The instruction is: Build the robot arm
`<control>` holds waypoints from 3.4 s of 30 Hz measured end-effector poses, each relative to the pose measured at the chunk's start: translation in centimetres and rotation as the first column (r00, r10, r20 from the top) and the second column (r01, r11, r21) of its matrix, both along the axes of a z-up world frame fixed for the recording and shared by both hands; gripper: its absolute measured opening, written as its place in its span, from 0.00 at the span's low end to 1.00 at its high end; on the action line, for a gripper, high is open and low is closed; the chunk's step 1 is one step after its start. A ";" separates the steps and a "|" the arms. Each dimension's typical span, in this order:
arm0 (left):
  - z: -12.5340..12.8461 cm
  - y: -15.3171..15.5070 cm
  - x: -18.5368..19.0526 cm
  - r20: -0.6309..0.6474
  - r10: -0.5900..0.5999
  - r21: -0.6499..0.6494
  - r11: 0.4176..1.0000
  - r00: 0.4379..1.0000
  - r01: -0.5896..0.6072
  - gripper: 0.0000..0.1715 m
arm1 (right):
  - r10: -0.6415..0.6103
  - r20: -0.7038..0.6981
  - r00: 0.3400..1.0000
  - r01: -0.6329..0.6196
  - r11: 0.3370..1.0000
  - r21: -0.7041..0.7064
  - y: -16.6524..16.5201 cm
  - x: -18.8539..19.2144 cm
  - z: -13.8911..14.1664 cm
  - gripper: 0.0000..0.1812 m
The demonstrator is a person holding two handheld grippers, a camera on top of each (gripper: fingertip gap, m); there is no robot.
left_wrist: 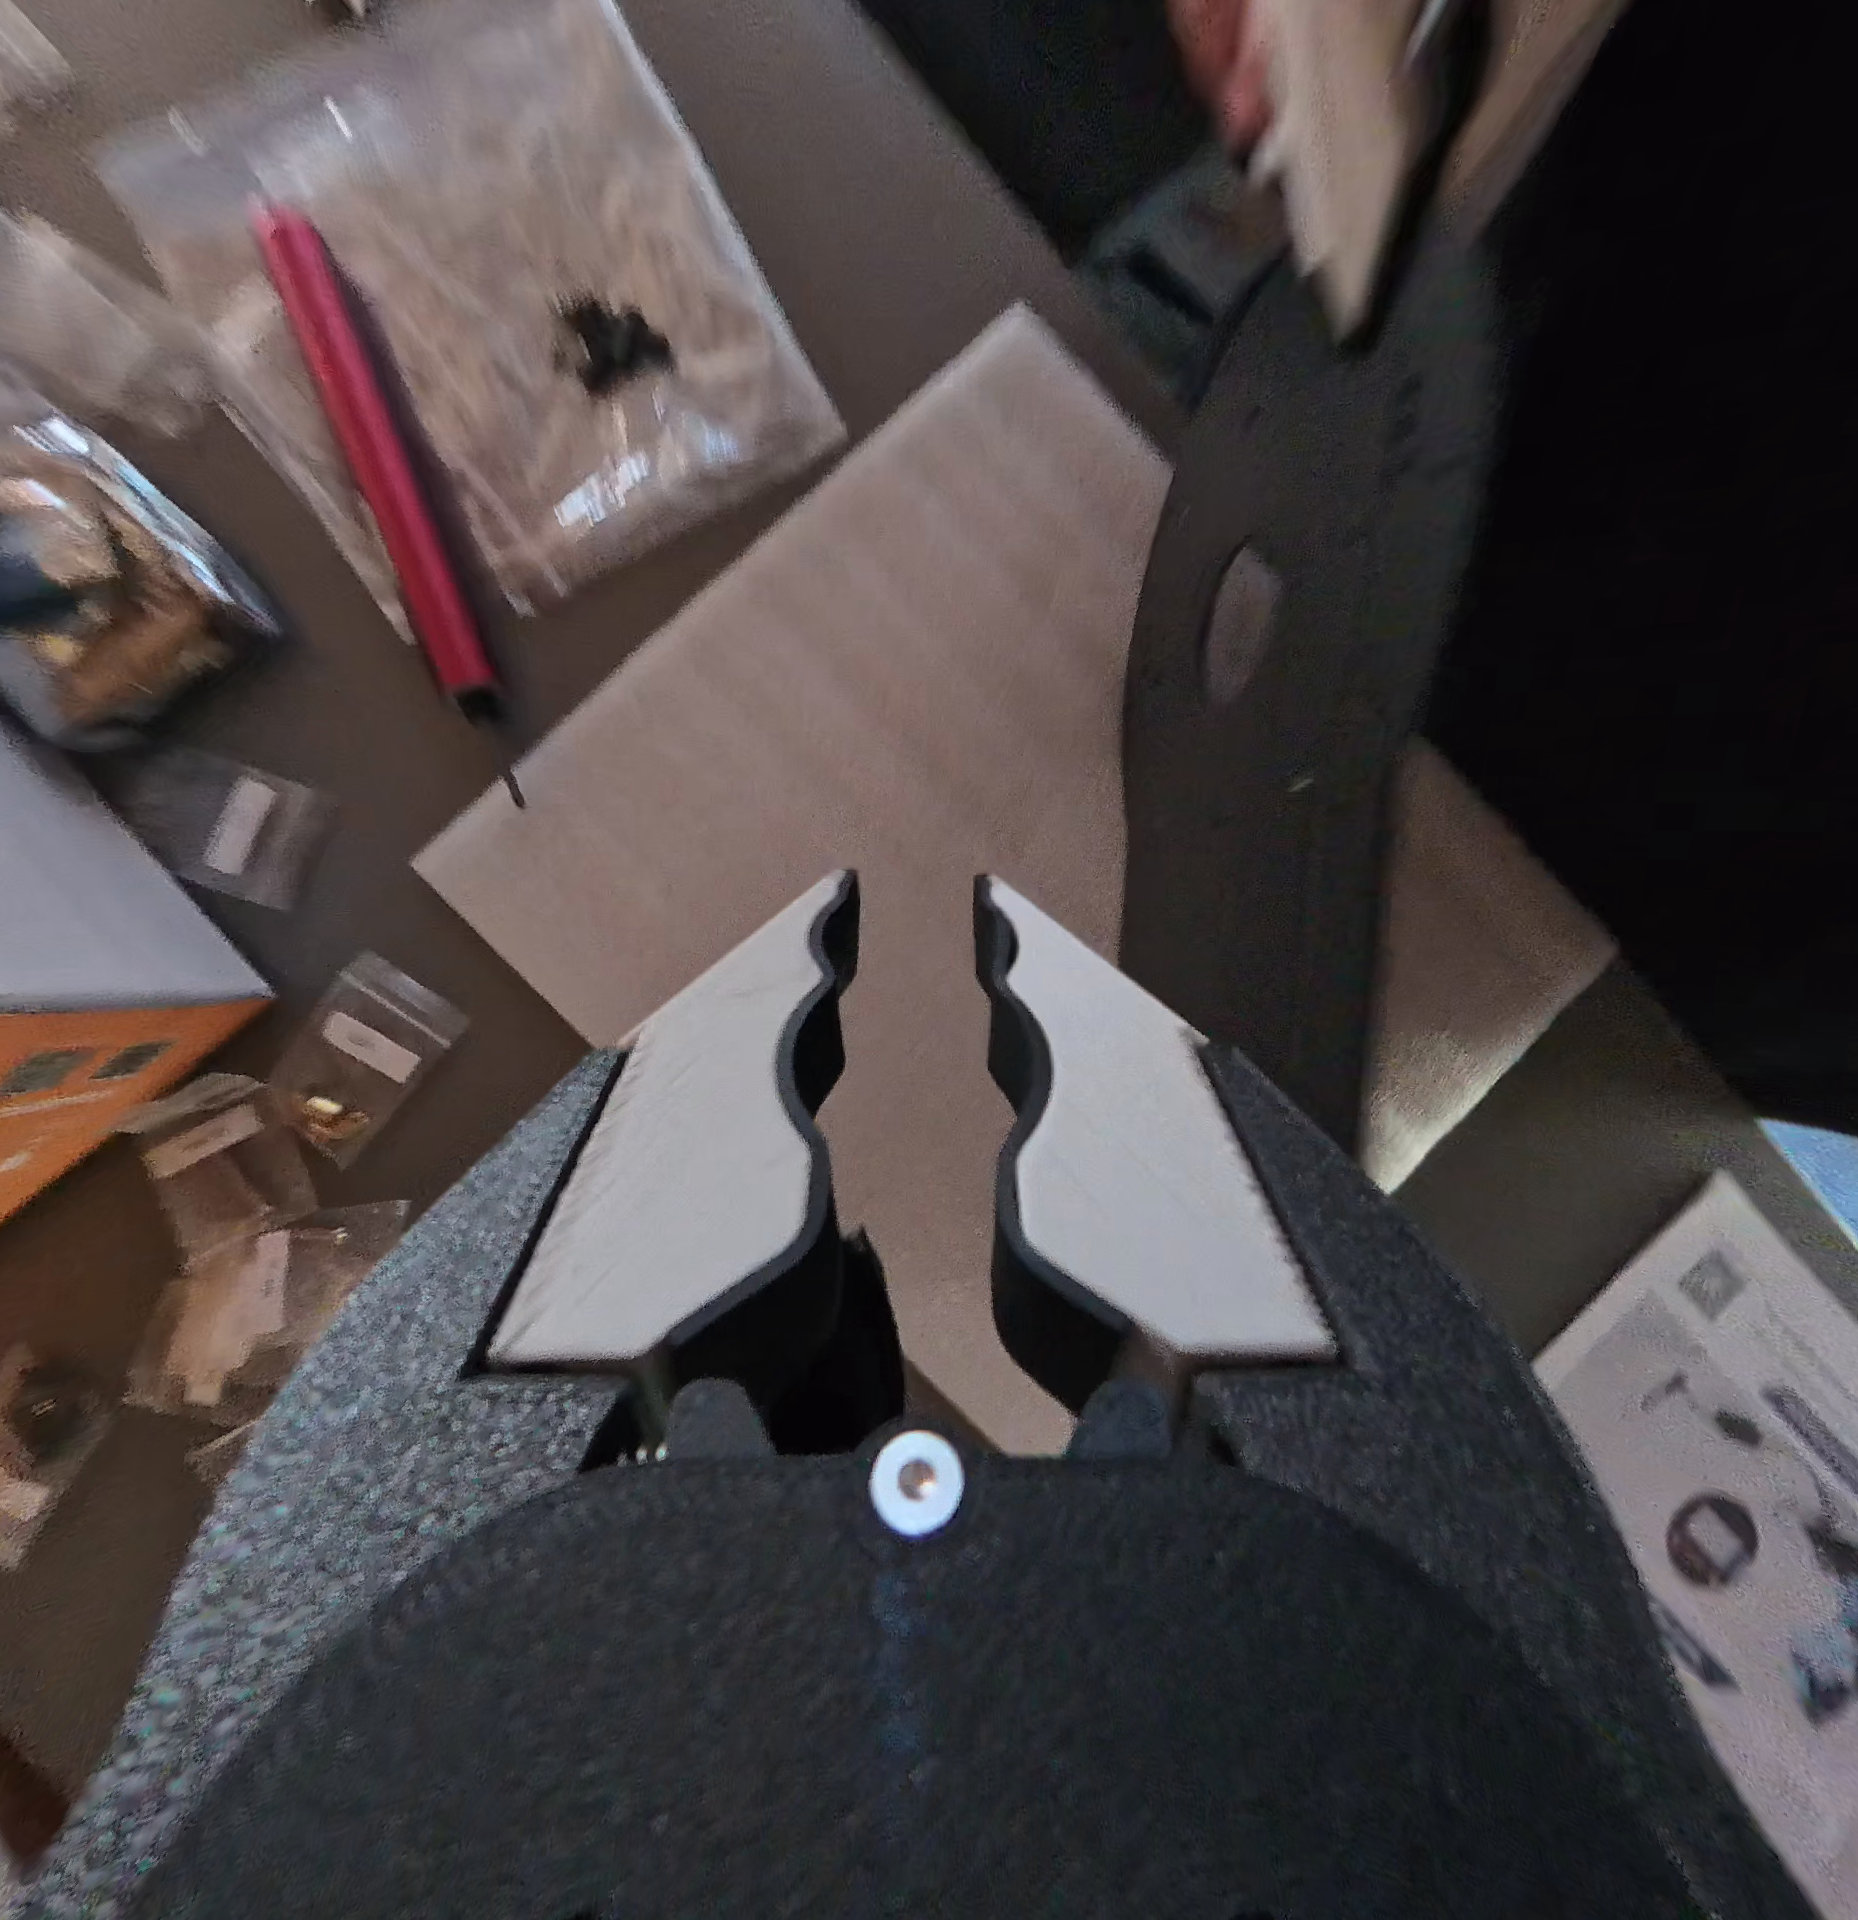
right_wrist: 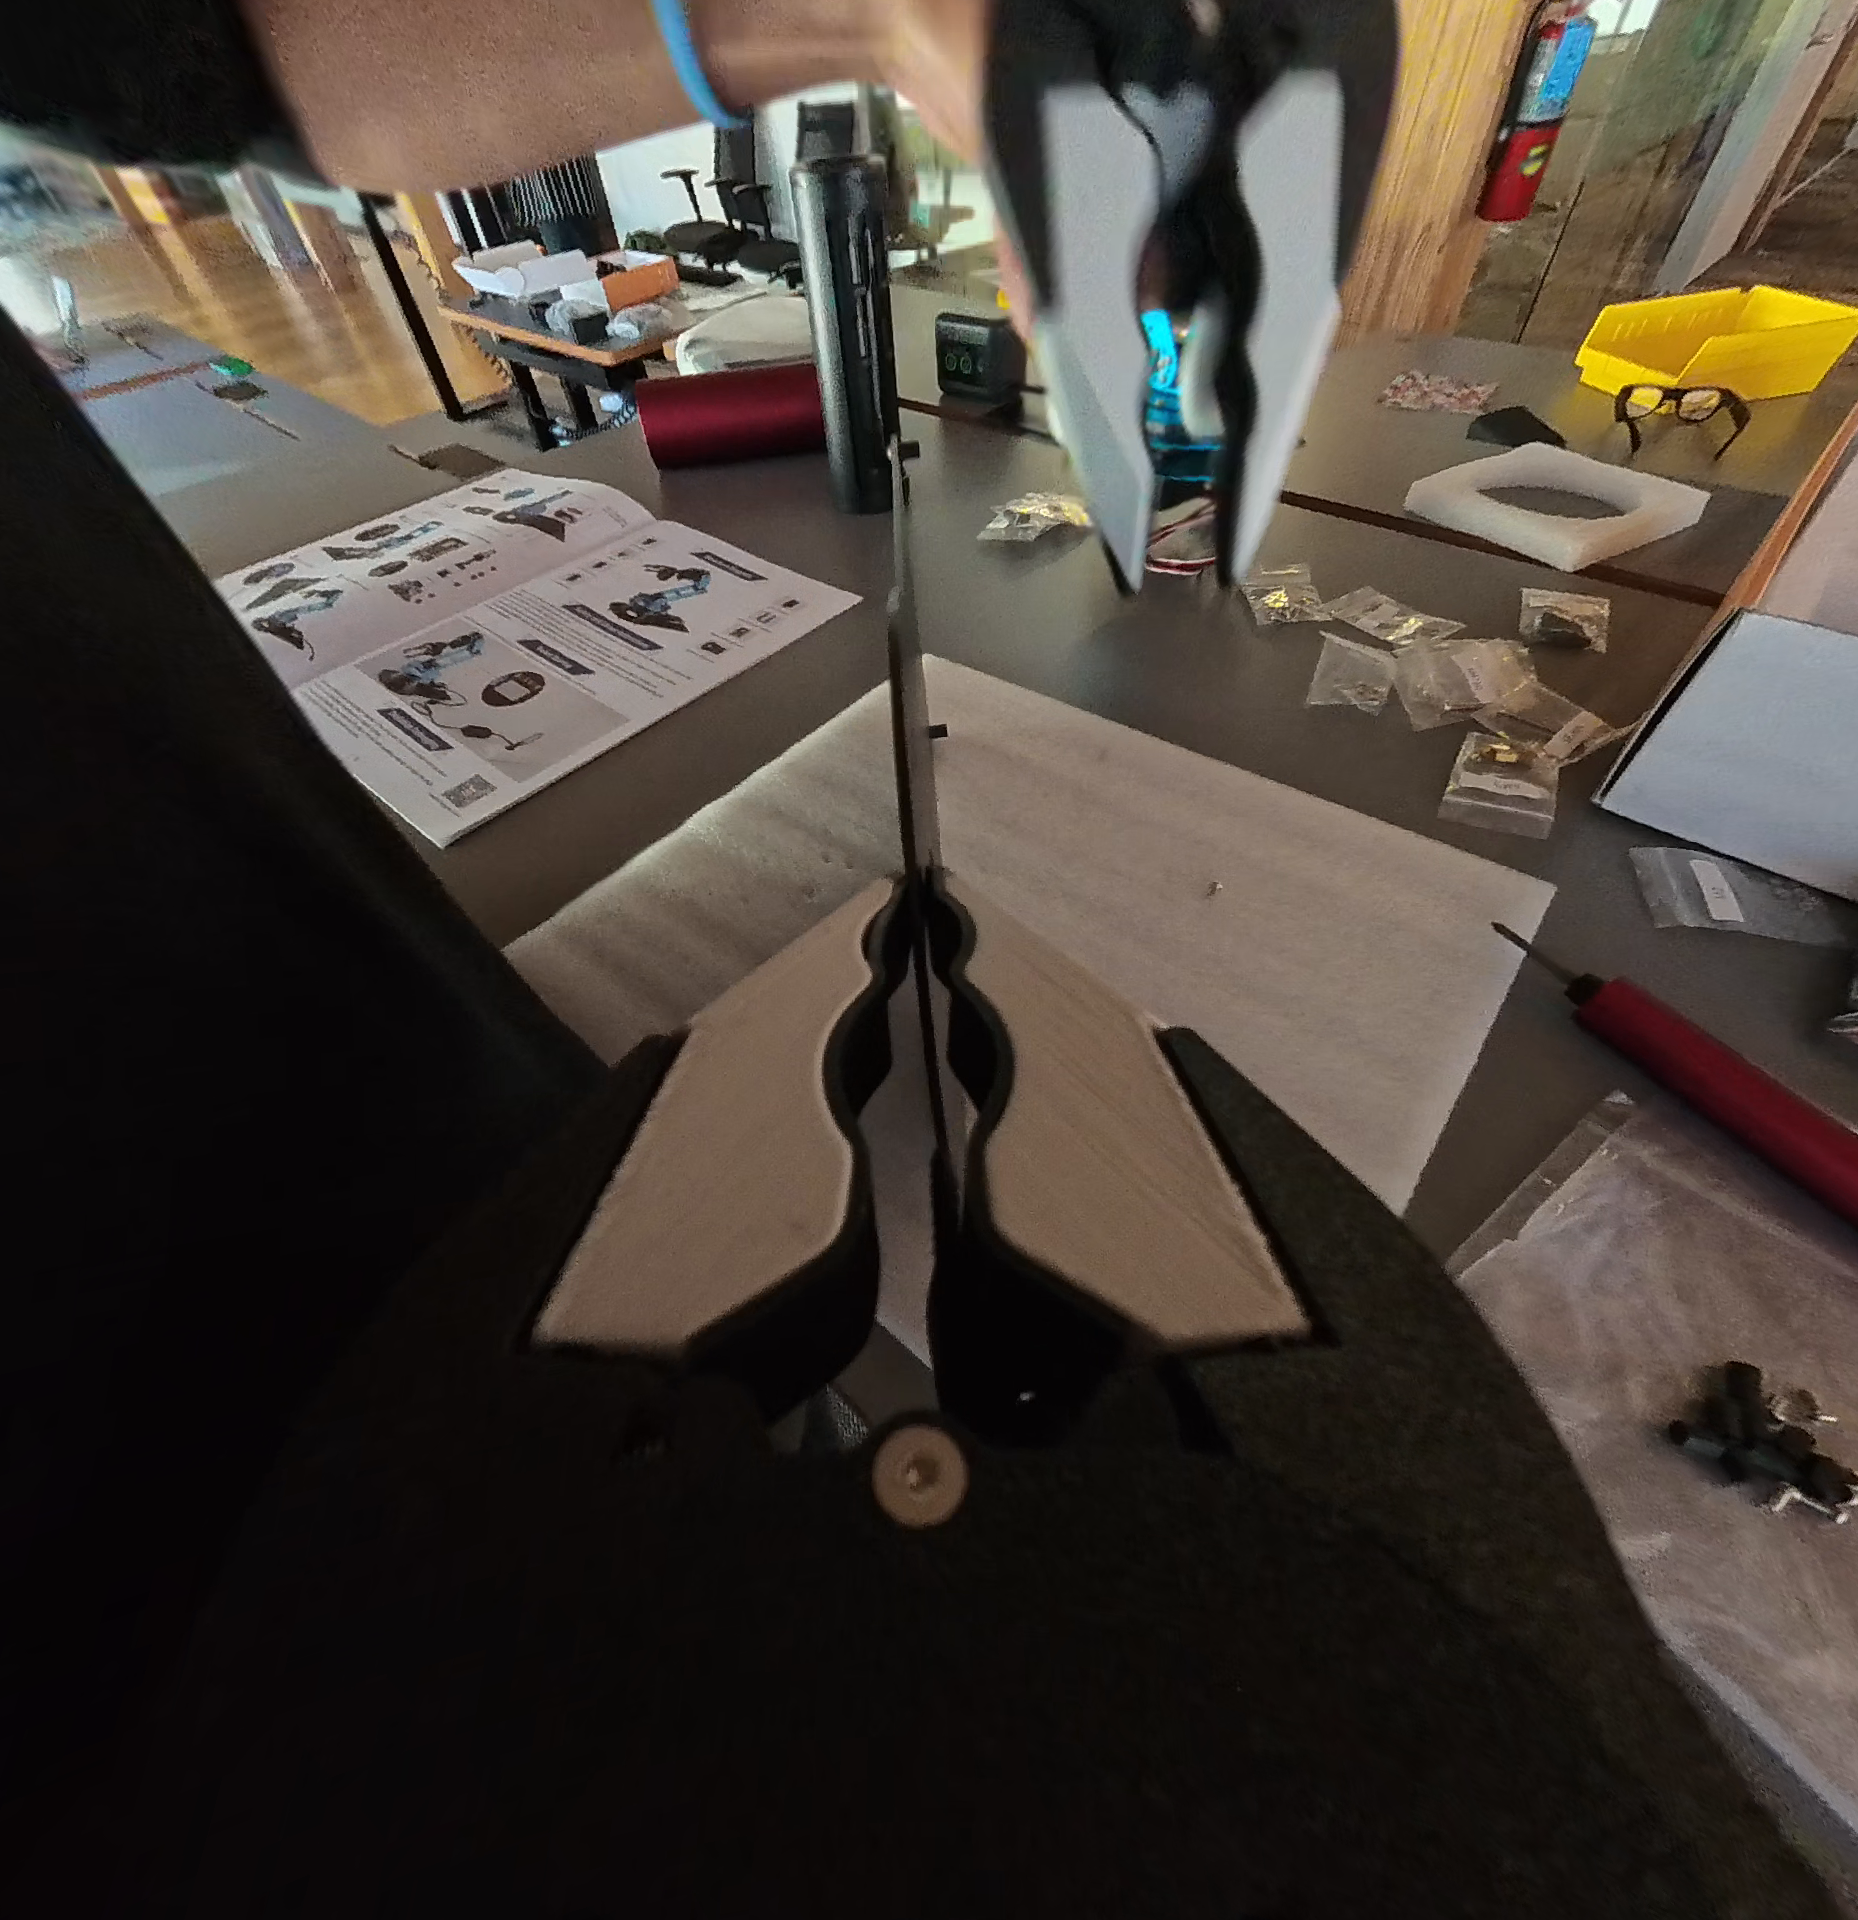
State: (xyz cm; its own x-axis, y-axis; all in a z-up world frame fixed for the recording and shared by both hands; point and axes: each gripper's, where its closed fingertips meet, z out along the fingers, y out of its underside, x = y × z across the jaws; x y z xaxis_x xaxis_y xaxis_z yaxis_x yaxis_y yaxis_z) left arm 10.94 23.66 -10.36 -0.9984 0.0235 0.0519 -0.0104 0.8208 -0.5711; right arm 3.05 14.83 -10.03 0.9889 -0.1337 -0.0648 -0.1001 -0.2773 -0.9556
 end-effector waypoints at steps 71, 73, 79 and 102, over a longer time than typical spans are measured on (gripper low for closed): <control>-11.3 0.7 -12.1 -0.110 0.987 -0.204 0.091 0.115 -0.975 0.09 | 0.133 0.020 0.991 -0.133 0.991 -0.029 0.1 2.5 -0.1 0.01; -11.1 0.5 -11.7 -0.085 0.987 -0.230 0.112 0.135 -0.967 0.05 | 0.126 0.017 0.992 -0.125 0.992 -0.027 0.1 2.5 -0.1 0.01; -12.3 0.2 -11.7 -0.030 0.973 -0.181 0.219 0.228 -0.959 0.04 | 0.122 0.022 0.992 -0.121 0.992 -0.035 0.1 2.4 -0.1 0.01; -6.1 -1.6 -10.4 -0.052 0.943 -0.416 0.279 0.329 -0.865 0.00 | 0.126 0.026 0.992 -0.124 0.991 -0.047 0.1 2.3 -0.2 0.01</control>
State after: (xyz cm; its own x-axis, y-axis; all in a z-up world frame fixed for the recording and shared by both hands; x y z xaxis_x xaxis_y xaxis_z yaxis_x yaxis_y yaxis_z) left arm 0.52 22.03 -16.47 -0.3687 -0.9253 0.0890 -0.4976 0.1156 -0.8597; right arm 5.33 14.97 -10.20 0.9994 -0.0112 -0.0332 -0.0351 -0.3285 -0.9438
